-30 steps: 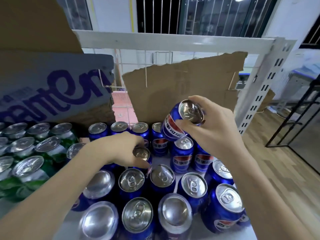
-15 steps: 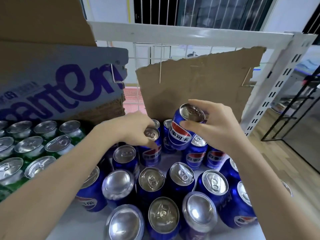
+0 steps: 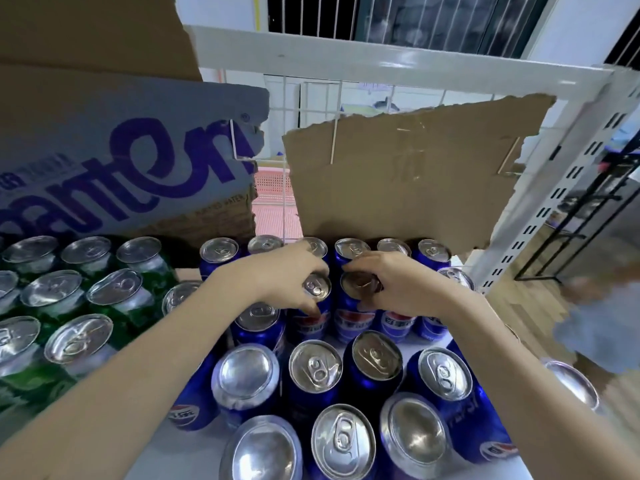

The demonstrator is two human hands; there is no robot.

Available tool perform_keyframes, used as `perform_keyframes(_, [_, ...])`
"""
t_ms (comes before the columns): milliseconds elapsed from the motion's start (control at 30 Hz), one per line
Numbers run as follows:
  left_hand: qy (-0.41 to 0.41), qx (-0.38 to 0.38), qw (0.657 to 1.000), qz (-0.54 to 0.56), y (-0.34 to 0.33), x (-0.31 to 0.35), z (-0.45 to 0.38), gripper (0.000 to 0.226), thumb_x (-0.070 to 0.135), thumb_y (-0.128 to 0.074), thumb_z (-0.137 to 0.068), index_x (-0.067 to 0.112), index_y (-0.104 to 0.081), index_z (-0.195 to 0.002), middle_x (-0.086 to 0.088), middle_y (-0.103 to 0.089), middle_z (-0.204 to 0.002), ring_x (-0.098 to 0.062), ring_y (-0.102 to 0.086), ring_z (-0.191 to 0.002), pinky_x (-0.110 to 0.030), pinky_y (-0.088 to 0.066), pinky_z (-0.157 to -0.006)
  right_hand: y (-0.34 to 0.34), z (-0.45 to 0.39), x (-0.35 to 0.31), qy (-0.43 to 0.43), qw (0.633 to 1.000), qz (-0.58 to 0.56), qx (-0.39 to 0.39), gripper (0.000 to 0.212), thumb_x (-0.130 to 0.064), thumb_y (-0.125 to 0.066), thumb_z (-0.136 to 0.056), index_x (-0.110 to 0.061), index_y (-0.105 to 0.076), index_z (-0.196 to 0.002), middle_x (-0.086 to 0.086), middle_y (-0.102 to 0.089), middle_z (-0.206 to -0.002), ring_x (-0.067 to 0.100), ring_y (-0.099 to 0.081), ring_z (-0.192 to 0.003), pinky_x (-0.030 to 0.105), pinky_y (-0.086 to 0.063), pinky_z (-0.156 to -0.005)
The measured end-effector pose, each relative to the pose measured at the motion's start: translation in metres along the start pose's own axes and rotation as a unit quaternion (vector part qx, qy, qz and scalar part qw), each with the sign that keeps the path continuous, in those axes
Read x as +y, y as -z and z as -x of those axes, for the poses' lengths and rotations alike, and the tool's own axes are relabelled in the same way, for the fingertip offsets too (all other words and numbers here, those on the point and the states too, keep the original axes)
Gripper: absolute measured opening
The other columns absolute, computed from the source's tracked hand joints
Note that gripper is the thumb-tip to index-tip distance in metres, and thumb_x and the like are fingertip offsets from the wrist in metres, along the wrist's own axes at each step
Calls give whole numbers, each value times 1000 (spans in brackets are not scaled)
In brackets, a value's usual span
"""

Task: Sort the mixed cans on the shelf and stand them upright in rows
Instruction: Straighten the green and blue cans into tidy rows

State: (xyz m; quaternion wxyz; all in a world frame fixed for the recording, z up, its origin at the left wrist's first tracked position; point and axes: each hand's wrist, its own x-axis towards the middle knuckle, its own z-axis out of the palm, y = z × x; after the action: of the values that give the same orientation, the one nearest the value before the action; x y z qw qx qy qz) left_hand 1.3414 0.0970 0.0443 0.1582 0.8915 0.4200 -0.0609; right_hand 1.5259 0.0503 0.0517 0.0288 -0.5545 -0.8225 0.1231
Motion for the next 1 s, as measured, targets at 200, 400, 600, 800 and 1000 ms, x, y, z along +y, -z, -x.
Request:
perform_keyframes(200, [3, 9, 1000, 14, -4, 2, -2, 62, 33, -66, -83, 19, -41, -139, -2, -36, -124, -21, -44, -113, -37, -42, -96, -8, -5, 11, -7, 1000, -3, -5, 60, -12, -66, -80, -16, -46, -137, 1, -51, -135, 19, -46, -121, 21, -35, -93])
perform_keyframes(400, [-20, 86, 996, -24, -7, 7, 3, 65, 31, -68, -82, 18, -40, -139, -1, -42, -127, -18, -38, -120, -29, -36, -97, -13, -3, 11, -10, 1000, 0, 2, 64, -9, -63, -83, -19, -39, -141, -3, -40, -145, 20, -43, -125, 29, -39, -97])
perform_keyframes(600, [17, 109, 994, 4, 5, -11, 40, 65, 43, -62, -85, 25, -35, -142, 3, -41, -131, -16, -41, -121, -28, -35, -100, -5, -2, -10, 9, 996, 5, 87, 62, -22, -62, -86, -17, -36, -142, -2, -38, -146, 18, -41, -128, 21, -33, -96])
perform_keyframes(800, [105, 77, 991, -25, 14, -59, 90, 58, 43, -59, -87, 22, -42, -138, -2, -49, -126, -18, -47, -114, -29, -39, -95, -3, -24, -61, 124, 992, -17, 35, 57, -13, -59, -85, -21, -42, -139, -3, -45, -141, 13, -37, -130, 16, -25, -98])
perform_keyframes(1000, [139, 42, 989, -20, 3, -76, 109, 64, 58, -56, -81, 27, -44, -135, 2, -48, -126, -15, -45, -116, -30, -39, -98, -19, -48, -88, 146, 980, 20, -130, 81, -1, -60, -75, -30, -29, -145, -6, -32, -149, 12, -32, -134, 27, -32, -106])
